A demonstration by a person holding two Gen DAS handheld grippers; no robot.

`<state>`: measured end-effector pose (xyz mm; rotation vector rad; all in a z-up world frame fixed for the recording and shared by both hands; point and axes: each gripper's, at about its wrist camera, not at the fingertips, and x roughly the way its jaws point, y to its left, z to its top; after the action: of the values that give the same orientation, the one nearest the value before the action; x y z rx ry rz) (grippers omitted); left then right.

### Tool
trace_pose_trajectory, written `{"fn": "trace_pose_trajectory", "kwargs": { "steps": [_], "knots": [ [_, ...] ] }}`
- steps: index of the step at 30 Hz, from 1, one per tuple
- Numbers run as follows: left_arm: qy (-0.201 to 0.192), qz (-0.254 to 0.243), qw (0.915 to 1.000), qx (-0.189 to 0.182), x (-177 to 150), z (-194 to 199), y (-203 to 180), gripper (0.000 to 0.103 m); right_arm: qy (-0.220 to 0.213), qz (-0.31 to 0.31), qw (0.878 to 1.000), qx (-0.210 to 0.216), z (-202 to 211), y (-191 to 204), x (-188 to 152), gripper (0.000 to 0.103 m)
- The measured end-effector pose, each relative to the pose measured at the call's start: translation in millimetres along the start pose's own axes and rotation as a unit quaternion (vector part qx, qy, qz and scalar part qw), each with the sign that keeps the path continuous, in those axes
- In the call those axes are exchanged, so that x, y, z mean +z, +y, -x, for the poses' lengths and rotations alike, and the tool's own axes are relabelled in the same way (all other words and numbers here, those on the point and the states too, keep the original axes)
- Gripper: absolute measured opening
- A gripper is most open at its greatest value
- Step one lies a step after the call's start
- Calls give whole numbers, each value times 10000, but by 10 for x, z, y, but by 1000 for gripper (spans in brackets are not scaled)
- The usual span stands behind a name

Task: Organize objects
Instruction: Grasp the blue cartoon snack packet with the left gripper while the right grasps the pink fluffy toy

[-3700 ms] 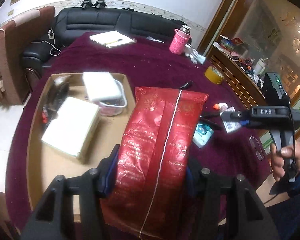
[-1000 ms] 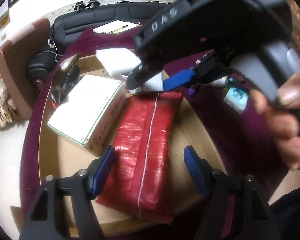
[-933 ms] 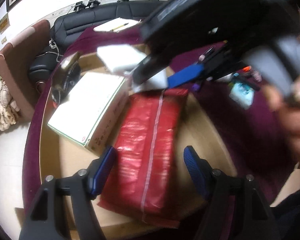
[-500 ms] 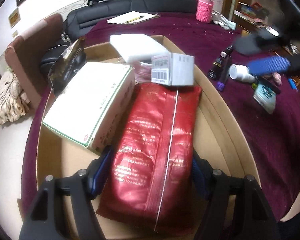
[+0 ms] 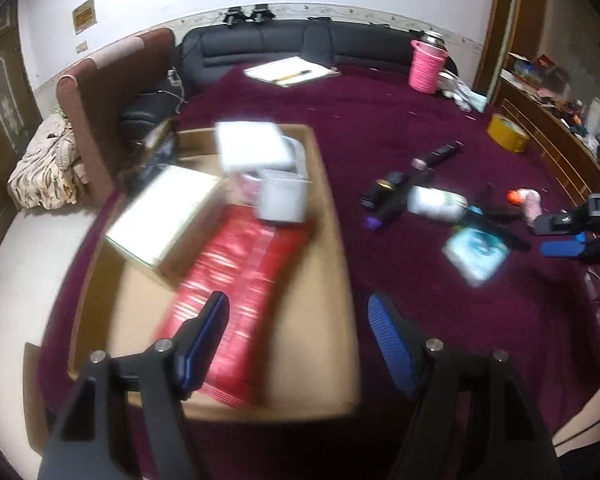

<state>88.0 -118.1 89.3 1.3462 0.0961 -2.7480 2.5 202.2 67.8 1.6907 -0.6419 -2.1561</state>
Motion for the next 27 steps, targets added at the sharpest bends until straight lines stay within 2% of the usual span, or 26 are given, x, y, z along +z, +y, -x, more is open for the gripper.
{"fn": "trace_pose_trajectory", "kwargs": {
  "steps": [3, 8, 10, 12, 16, 20, 23, 27],
  "knots": [
    [111, -267, 9995, -134, -73, 63, -320, 72, 25, -125, 9999, 94, 27, -138, -56, 70],
    [244, -948, 9928, -683, -126, 74, -736, 72, -118, -442, 9989, 91, 122, -371, -113, 70],
    [295, -1239, 9861, -1066, -83, 38, -868, 78, -250, -590, 9979, -3, 199, -433, -131, 70],
    [246, -1487, 9809, -1229, -29, -10, -968, 80, -372, -718, 9967, -39, 292, -448, -145, 70],
    [394, -2010, 9660, -1575, 124, -325, -1175, 82, -777, -817, 9931, -330, 471, -434, -189, 76],
    [603, -2188, 9576, -1776, 227, -664, -1268, 82, -739, -1095, 9904, -409, 521, -499, -337, 76],
    [642, -2117, 9594, -1748, 335, -859, -1281, 82, -813, -1101, 9889, -585, 596, -541, -359, 76],
    [776, -2131, 9583, -1737, 430, -1056, -1357, 82, -800, -1101, 9887, -622, 624, -611, -200, 77]
  ]
}}
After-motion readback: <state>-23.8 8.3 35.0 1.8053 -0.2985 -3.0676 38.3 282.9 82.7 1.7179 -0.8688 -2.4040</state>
